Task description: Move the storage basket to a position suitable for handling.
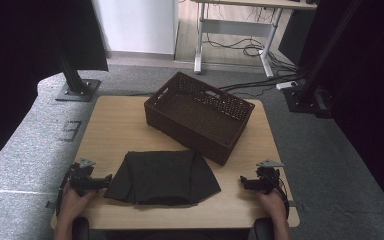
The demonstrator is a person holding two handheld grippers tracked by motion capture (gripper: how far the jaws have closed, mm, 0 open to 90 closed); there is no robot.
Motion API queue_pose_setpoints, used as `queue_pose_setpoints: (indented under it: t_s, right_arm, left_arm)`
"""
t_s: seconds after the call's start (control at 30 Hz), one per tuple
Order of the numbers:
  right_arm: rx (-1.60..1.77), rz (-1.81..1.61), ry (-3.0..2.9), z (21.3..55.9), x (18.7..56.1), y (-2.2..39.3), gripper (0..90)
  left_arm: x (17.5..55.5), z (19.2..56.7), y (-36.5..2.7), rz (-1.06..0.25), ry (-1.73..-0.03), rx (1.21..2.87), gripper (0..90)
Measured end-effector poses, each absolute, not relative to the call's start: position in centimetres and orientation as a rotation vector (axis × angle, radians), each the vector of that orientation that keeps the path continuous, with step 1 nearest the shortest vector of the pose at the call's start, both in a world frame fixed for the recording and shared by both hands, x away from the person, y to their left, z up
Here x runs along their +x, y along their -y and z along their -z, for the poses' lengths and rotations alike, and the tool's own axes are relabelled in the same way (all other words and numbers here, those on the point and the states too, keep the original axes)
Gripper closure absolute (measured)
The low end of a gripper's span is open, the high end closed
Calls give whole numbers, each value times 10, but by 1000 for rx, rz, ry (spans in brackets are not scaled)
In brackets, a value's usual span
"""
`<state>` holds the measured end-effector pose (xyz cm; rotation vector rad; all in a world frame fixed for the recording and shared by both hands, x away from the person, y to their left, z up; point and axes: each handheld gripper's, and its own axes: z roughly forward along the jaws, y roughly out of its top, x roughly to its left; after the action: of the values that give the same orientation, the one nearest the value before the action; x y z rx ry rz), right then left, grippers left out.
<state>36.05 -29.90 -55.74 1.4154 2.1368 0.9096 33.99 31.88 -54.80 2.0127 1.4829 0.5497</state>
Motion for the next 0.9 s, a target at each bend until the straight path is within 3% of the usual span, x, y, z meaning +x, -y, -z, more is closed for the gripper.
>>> queue_pose_setpoints:
  t_s: [0.9]
  right_arm:
    - [1421, -909, -2132, 557, 361, 298, 0]
  left_arm:
    - [338, 548, -319, -542, -1470, 2020, 0]
